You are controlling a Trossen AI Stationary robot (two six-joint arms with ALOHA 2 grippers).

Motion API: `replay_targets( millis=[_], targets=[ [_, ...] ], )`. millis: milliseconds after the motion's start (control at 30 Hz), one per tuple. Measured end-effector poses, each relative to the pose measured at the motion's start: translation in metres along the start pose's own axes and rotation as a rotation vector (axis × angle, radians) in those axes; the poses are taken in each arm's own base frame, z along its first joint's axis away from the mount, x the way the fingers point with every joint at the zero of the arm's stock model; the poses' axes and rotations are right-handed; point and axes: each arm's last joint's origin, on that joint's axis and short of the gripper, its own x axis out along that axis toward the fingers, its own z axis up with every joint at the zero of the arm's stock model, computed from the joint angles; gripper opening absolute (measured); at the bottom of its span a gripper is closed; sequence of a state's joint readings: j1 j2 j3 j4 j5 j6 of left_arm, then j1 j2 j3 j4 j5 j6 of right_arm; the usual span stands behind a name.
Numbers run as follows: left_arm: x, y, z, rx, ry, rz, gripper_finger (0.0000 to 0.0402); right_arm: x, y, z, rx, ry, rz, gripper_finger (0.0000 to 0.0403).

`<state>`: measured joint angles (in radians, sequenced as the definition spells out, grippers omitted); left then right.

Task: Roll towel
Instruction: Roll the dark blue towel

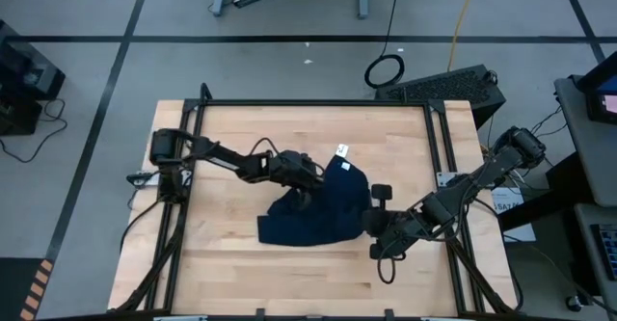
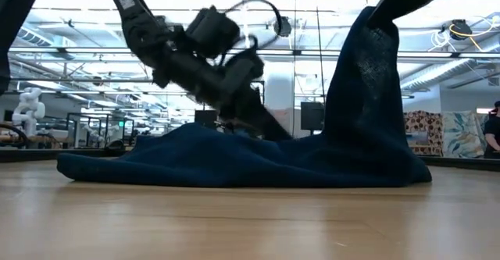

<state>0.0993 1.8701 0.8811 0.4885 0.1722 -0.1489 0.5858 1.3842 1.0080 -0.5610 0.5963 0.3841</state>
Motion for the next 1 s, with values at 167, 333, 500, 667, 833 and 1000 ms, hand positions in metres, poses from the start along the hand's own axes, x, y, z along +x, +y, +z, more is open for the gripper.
replay_targets(
  millis=[167, 333, 500, 667, 833, 1000],
  targets=[
    [-0.038, -0.011, 0.043, 0.1, -0.13, -0.003, 0.0006, 0.0, -0.005, -0.002, -0.02, -0.007, -0.112, 0.0002],
    [-0.108, -0.032, 0.086, 0.212, -0.257, -0.011, 0.0004, -0.006, -0.014, -0.001, -0.081, -0.073, -0.319, 0.0002],
    [-0.177, -0.053, 0.097, 0.24, -0.262, -0.035, 0.0004, -0.023, -0.027, 0.004, -0.067, -0.161, -0.444, 0.0002],
    [-0.205, -0.071, 0.079, 0.25, -0.178, -0.061, 0.0003, -0.03, -0.03, 0.005, -0.007, -0.155, -0.33, 0.0002],
    [-0.202, -0.07, 0.067, 0.246, -0.142, 0.101, 0.0003, -0.028, -0.024, 0.003, -0.005, -0.08, -0.121, 0.0002],
    [-0.189, -0.057, 0.057, 0.23, -0.093, 0.298, 0.0005, -0.03, -0.016, 0.008, 0.009, -0.112, -0.013, 0.0002]
  ],
)
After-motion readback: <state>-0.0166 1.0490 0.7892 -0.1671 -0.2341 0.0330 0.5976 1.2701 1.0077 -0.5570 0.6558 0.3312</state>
